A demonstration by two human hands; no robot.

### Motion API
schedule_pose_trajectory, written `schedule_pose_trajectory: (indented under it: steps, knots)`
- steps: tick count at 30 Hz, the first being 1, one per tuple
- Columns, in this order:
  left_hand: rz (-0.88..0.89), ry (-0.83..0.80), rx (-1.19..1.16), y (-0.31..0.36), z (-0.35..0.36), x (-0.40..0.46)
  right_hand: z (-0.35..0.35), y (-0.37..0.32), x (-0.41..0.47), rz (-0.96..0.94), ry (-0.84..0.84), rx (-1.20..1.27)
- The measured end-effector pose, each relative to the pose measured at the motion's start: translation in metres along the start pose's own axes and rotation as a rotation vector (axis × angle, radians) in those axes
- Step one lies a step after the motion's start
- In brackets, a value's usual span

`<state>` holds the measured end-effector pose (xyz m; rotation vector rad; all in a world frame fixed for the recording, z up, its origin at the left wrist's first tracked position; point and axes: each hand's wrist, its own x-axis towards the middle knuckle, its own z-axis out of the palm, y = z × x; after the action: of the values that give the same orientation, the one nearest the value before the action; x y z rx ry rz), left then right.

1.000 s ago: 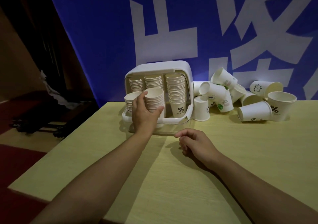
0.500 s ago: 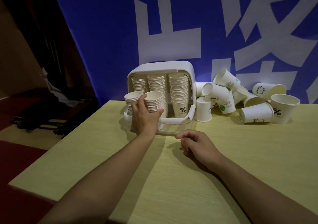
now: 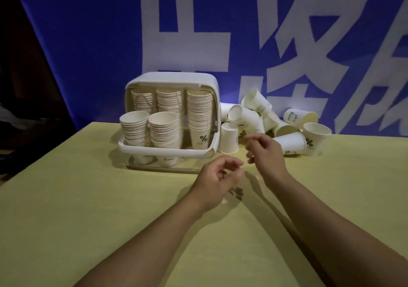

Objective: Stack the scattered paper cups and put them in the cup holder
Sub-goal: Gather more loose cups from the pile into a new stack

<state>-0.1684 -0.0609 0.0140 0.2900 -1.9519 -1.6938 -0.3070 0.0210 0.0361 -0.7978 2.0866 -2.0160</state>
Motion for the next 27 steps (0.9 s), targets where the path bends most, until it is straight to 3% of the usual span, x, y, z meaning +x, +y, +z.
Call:
schedule_pose_trajectory:
  steps: [3, 8, 15, 20, 27]
  knots:
    - [-0.081, -0.152, 0.056, -0.001, -0.005, -0.005, -0.015, -0.005, 0.031, -0.12, 0.021, -0.265]
    - [-0.01, -0.065, 0.017, 0.005, -0.023, 0.003, -0.006, -0.016, 0.081, -0.322, -0.061, -0.779]
    - [0.015, -0.058, -0.051, 0.001, -0.028, 0.007, 0.015, -0.027, 0.117, -0.495, -0.289, -1.208]
    - [0.043, -0.044, -0.032, -0.004, -0.029, 0.011, 0.007, -0.033, 0.121, -0.494, -0.269, -1.144]
    - [0.069, -0.002, -0.046, -0.008, -0.02, 0.006, -0.025, -0.039, 0.051, -0.498, -0.105, -0.724]
